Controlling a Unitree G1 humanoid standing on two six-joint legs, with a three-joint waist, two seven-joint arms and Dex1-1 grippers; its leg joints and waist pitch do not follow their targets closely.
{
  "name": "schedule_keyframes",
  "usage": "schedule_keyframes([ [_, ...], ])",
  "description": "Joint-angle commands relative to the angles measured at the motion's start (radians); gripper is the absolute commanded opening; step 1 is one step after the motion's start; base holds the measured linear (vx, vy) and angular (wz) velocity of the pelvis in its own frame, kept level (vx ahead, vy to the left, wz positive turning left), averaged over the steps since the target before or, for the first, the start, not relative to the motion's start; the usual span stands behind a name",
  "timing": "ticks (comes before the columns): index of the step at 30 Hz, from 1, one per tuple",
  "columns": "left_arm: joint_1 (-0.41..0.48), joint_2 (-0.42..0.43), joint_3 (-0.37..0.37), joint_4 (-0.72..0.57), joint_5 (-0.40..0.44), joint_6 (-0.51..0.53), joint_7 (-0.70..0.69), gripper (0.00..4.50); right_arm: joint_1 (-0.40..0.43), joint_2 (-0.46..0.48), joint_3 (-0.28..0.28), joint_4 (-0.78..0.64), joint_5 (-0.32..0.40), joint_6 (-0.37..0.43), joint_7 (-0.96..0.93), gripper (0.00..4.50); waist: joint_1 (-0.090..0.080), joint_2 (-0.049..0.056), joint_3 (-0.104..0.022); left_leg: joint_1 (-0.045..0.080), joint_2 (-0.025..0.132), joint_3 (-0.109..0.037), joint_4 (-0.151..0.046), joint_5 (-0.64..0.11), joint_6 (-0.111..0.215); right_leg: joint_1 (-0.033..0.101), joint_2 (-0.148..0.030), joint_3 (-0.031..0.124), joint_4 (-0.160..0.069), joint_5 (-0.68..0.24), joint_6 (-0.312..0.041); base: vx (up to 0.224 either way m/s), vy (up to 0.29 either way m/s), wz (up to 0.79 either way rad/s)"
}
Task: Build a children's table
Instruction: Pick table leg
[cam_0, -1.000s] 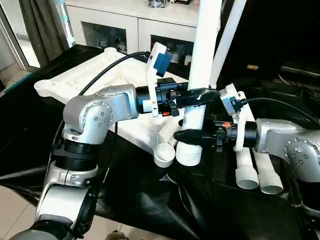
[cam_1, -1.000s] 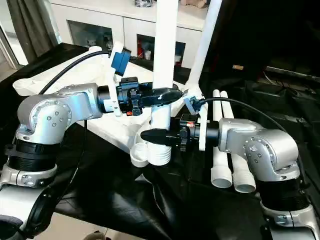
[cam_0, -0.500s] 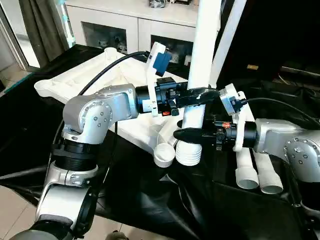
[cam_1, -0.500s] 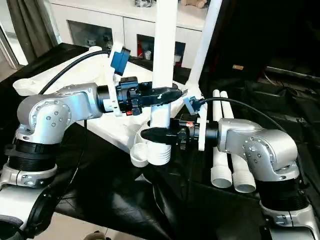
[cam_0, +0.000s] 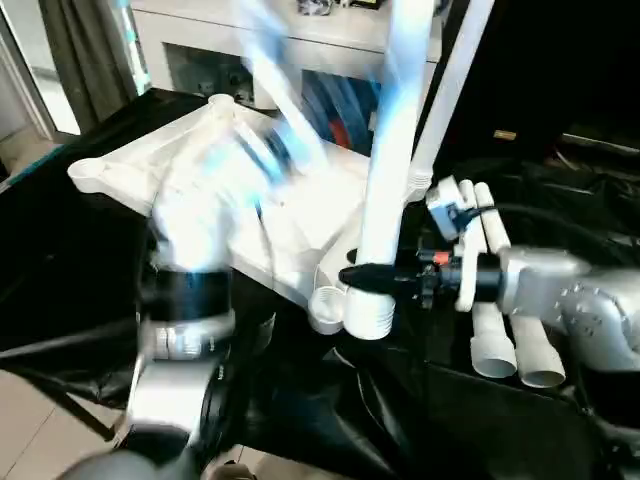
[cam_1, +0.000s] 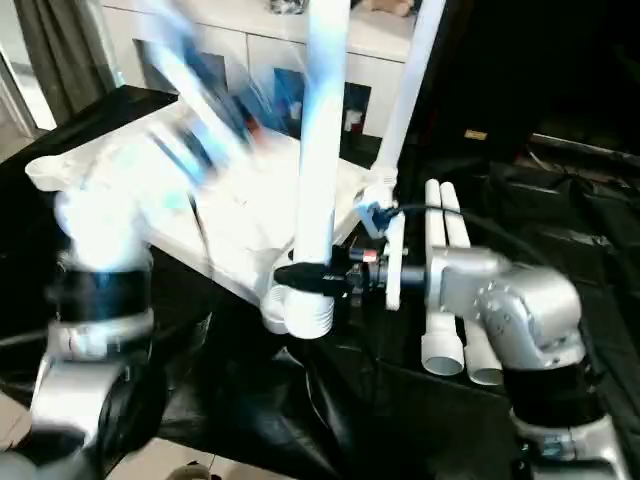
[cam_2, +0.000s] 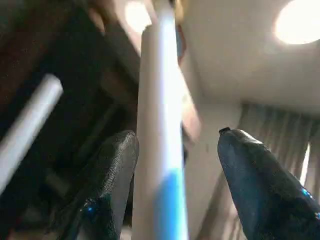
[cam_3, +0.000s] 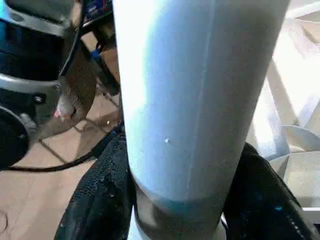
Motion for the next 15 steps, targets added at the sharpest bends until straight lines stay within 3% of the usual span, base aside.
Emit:
schedule_keyframes([
  [1,0.008,0.003,0.022,0.014,-0.022,0.0,0.012,2.98,0.001,0.001,-0.029,-0.014,-0.008,-0.022,-0.026,1.89,0.004,-0.009,-0.077,-0.003,-0.014,0.021,-0.055,-0.122,-0.002,0.068,-0.052,0.031,-0.078,-0.293,-0.099,0.0,0.0,0.0],
  [2,0.008,0.003,0.022,0.014,-0.022,0.0,0.012,2.98,0.001,0.001,-0.029,-0.014,-0.009,-0.022,-0.026,1.89,0.003,-0.008,-0.077,-0.002,-0.013,0.02,-0.057,-0.125,-0.003,0.068,-0.051,0.03,-0.078,-0.292,-0.096,0.0,0.0,0.0],
  [3,0.024,0.019,0.022,0.011,-0.002,0.004,0.014,2.98,0.009,0.018,-0.037,-0.009,-0.028,-0.048,-0.057,1.89,0.005,0.001,-0.076,-0.002,-0.012,0.019,-0.057,-0.129,-0.007,0.067,-0.053,0.031,-0.077,-0.294,-0.094,0.0,0.0,0.0],
  [4,0.062,0.057,-0.008,0.006,0.06,-0.008,0.006,2.98,0.021,0.05,-0.056,0.005,-0.066,-0.102,-0.119,1.89,0.002,-0.001,-0.077,0.001,-0.011,0.019,-0.059,-0.142,-0.016,0.064,-0.053,0.03,-0.079,-0.299,-0.09,0.0,0.0,0.0],
  [6,0.084,0.083,-0.038,0.003,0.107,-0.018,-0.007,2.98,0.024,0.066,-0.064,0.015,-0.086,-0.13,-0.15,1.89,-0.002,0.0,-0.076,0.001,-0.01,0.018,-0.063,-0.147,-0.022,0.062,-0.052,0.03,-0.078,-0.306,-0.078,0.0,0.0,0.0],
  [7,0.155,0.191,-0.196,0.006,0.295,-0.09,-0.066,2.98,0.029,0.107,-0.087,0.04,-0.135,-0.205,-0.227,1.89,-0.001,0.003,-0.077,0.004,-0.009,0.017,-0.065,-0.151,-0.028,0.059,-0.054,0.031,-0.079,-0.31,-0.067,0.0,0.0,0.0],
  [8,0.189,0.248,-0.286,0.01,0.392,-0.134,-0.098,2.98,0.031,0.124,-0.098,0.05,-0.154,-0.238,-0.258,1.89,-0.005,0.006,-0.075,0.004,-0.006,0.012,-0.073,-0.165,-0.029,0.054,-0.055,0.031,-0.084,-0.355,-0.024,0.0,0.0,0.0],
  [9,0.214,0.295,-0.359,0.019,0.46,-0.178,-0.135,2.98,0.033,0.134,-0.102,0.056,-0.167,-0.261,-0.276,1.89,-0.011,0.006,-0.075,0.007,-0.008,0.015,-0.073,-0.171,-0.037,0.055,-0.053,0.032,-0.082,-0.364,-0.014,0.0,0.0,0.0],
  [10,0.23,0.324,-0.406,0.024,0.504,-0.206,-0.158,2.98,0.034,0.14,-0.104,0.06,-0.175,-0.277,-0.287,1.89,-0.007,0.012,-0.078,0.012,-0.005,0.014,-0.073,-0.162,-0.042,0.052,-0.056,0.036,-0.081,-0.35,-0.005,0.0,0.0,0.0],
  [11,0.281,0.434,-0.562,0.042,0.62,-0.3,-0.275,2.98,0.041,0.16,-0.103,0.073,-0.214,-0.333,-0.328,1.89,-0.006,0.015,-0.079,0.01,-0.006,0.01,-0.074,-0.149,-0.046,0.054,-0.056,0.035,-0.078,-0.307,-0.019,0.0,0.0,0.0],
  [12,0.281,0.434,-0.562,0.042,0.62,-0.3,-0.275,2.98,0.041,0.16,-0.103,0.073,-0.214,-0.333,-0.328,1.89,-0.008,0.017,-0.079,0.012,-0.005,0.012,-0.076,-0.156,-0.048,0.051,-0.055,0.036,-0.075,-0.298,-0.027,0.0,0.0,0.0],
  [13,0.292,0.529,-0.691,0.104,0.741,-0.397,-0.372,2.98,0.051,0.174,-0.097,0.08,-0.244,-0.373,-0.362,1.89,-0.01,0.016,-0.08,0.012,-0.007,0.013,-0.075,-0.153,-0.053,0.053,-0.054,0.037,-0.069,-0.258,-0.05,0.0,0.0,0.0],
  [15,0.287,0.543,-0.715,0.128,0.775,-0.425,-0.38,2.98,0.054,0.176,-0.095,0.081,-0.249,-0.379,-0.368,1.89,-0.014,0.021,-0.078,0.013,-0.008,0.015,-0.075,-0.164,-0.06,0.054,-0.052,0.04,-0.063,-0.217,-0.076,0.0,0.0,0.0],
])
